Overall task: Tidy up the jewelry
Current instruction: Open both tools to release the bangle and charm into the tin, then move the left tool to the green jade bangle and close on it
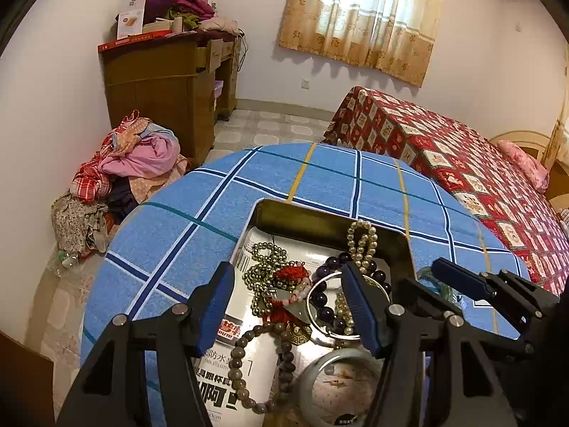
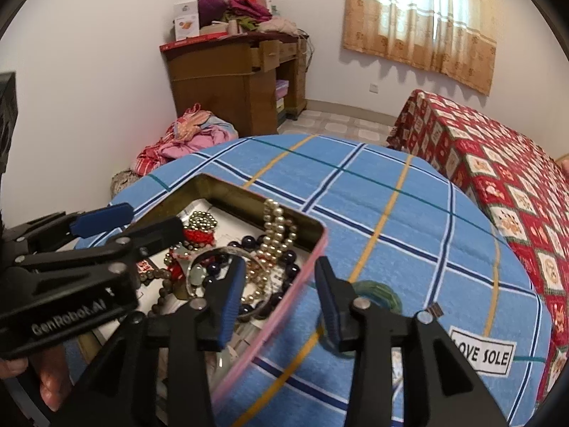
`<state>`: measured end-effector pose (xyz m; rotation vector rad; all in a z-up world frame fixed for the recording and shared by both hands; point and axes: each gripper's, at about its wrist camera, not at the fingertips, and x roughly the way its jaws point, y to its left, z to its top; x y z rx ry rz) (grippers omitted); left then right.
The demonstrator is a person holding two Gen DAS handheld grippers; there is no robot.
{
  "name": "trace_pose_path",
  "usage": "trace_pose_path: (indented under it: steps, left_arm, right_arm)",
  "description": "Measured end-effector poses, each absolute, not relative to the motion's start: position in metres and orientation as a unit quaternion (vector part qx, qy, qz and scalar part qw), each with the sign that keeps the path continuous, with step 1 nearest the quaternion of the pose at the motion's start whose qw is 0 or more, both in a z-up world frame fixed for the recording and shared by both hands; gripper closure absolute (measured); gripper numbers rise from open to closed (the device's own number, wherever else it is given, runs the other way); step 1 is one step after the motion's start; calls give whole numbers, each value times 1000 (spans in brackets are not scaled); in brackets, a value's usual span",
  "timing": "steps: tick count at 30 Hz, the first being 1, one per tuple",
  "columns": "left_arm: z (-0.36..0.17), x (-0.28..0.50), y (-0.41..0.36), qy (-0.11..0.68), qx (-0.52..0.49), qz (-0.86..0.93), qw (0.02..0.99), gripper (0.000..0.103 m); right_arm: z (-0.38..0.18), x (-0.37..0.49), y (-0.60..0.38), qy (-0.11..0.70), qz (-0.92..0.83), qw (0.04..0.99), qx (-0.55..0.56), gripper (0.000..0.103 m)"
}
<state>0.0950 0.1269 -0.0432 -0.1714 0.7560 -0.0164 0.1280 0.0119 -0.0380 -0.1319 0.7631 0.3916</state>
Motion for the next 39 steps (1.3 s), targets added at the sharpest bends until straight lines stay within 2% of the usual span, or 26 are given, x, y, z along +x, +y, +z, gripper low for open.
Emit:
trace_pose_path:
  steps: [5, 13, 30, 33, 35, 39]
  left_arm:
    - [-40, 83, 109, 360, -75, -6, 930, 40]
    - [-47, 76, 65, 361, -42, -29, 931, 40]
    - [-61, 81, 50, 381, -32, -39, 923, 40]
    - [-61, 82, 49, 381, -33, -41, 923, 40]
    - [-59, 82, 48, 379, -35, -44, 923, 40]
    - [-57, 81, 47, 381, -35, -51, 922, 40]
  right_arm:
    - [-41, 114, -14, 374, 167, 910, -66, 48]
    - [-63, 104, -74, 417, 103, 902, -39, 46]
    - [-83, 114, -62, 455, 111, 882, -42, 43]
    - [-83, 116, -61, 454, 105, 883, -45, 43]
    - [-83, 117, -62, 453, 102, 885, -45, 55]
    - [-82, 116, -63, 452, 103, 884, -57, 58]
